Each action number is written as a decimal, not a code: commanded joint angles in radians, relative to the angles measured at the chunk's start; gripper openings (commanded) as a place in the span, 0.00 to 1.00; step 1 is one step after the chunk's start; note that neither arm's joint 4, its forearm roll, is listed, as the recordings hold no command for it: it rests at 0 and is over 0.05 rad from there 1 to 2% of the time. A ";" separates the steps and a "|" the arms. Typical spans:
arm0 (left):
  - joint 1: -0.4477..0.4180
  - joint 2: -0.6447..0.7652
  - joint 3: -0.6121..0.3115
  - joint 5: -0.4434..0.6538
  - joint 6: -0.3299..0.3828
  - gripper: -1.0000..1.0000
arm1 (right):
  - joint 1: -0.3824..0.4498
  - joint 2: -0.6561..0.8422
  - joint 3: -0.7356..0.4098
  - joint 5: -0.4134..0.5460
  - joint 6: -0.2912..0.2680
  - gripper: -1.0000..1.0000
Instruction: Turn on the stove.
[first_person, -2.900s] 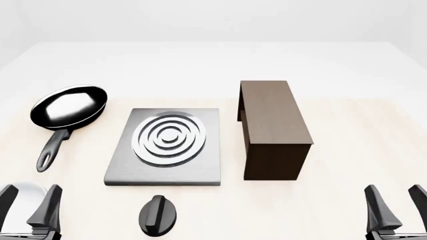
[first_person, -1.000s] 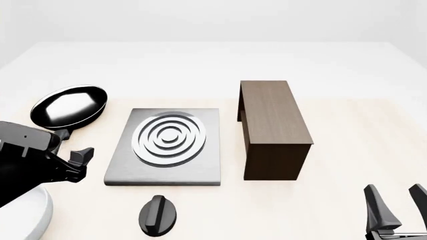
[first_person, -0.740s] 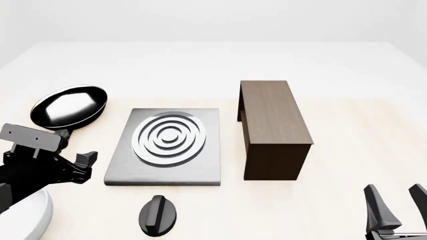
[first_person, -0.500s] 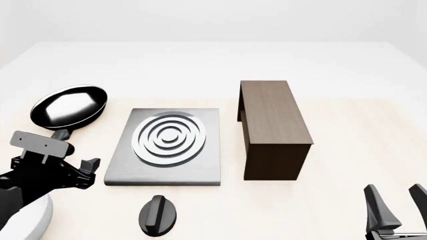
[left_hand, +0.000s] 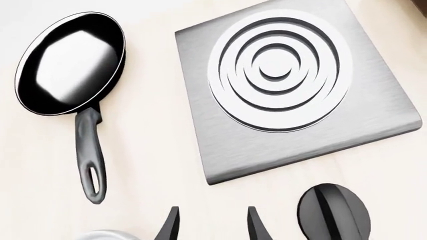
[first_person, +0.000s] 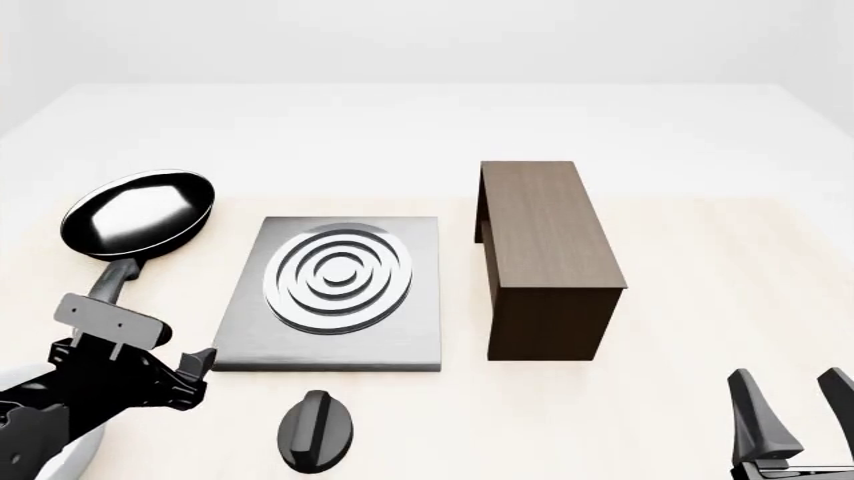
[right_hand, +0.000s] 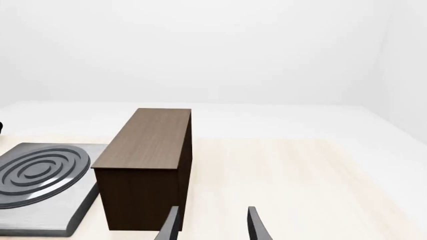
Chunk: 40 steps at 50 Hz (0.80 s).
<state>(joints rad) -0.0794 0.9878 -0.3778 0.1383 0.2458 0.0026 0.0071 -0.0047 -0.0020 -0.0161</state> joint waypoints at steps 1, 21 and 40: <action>-0.023 0.016 0.043 -0.040 0.008 1.00 | 0.000 0.000 0.000 0.000 0.000 1.00; -0.066 0.073 0.110 -0.122 0.011 1.00 | 0.000 0.000 0.000 0.000 0.000 1.00; -0.119 0.124 0.135 -0.173 -0.006 1.00 | 0.000 0.000 0.000 0.000 0.000 1.00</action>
<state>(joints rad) -0.1715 1.0821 -0.2584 -0.0022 0.2451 0.0026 0.0071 -0.0047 -0.0020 -0.0161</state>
